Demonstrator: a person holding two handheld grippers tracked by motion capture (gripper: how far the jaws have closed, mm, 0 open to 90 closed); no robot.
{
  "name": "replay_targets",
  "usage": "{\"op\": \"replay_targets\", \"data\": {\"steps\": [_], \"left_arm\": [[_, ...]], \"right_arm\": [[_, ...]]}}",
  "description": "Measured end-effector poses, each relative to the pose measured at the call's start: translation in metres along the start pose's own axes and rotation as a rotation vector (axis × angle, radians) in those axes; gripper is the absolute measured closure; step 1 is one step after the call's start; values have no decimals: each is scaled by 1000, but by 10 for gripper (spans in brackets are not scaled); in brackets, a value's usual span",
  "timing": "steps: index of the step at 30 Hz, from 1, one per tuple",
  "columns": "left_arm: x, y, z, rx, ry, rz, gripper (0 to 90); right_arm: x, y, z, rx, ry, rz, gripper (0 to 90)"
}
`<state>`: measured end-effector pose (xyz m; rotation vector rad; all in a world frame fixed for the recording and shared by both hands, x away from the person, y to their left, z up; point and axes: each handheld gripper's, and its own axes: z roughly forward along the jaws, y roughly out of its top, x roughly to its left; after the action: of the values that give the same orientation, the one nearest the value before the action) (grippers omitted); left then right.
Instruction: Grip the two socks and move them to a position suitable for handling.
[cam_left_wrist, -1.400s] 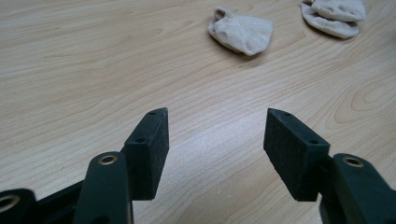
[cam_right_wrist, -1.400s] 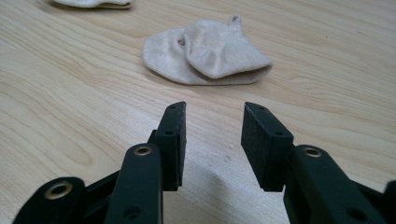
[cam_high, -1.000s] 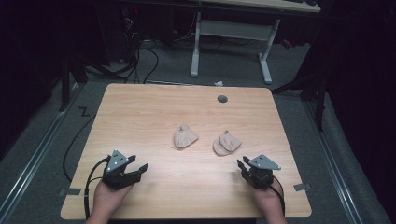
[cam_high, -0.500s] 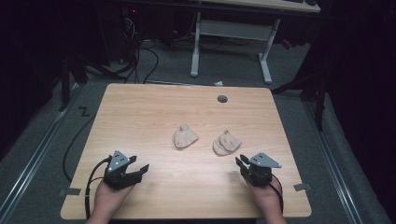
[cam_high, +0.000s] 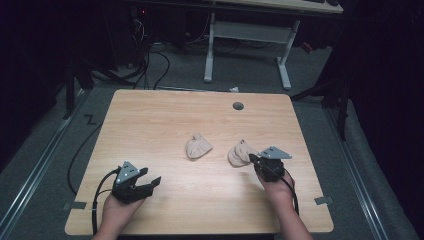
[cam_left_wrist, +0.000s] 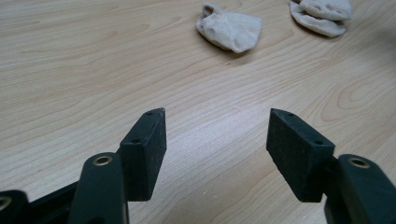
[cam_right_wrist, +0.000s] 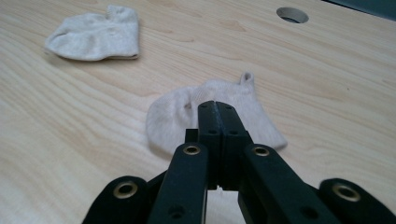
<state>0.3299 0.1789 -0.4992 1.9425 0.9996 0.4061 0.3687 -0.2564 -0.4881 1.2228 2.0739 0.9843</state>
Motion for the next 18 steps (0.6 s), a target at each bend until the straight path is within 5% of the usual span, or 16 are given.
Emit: {"op": "replay_targets", "data": {"steps": [8, 18], "left_arm": [[-2, 0, -1, -8, -7, 14, 362], [-2, -1, -2, -8, -12, 16, 353]], "right_arm": [[-13, 19, 33, 52, -28, 6, 899], [-24, 9, 64, 154, -47, 47, 899]]}}
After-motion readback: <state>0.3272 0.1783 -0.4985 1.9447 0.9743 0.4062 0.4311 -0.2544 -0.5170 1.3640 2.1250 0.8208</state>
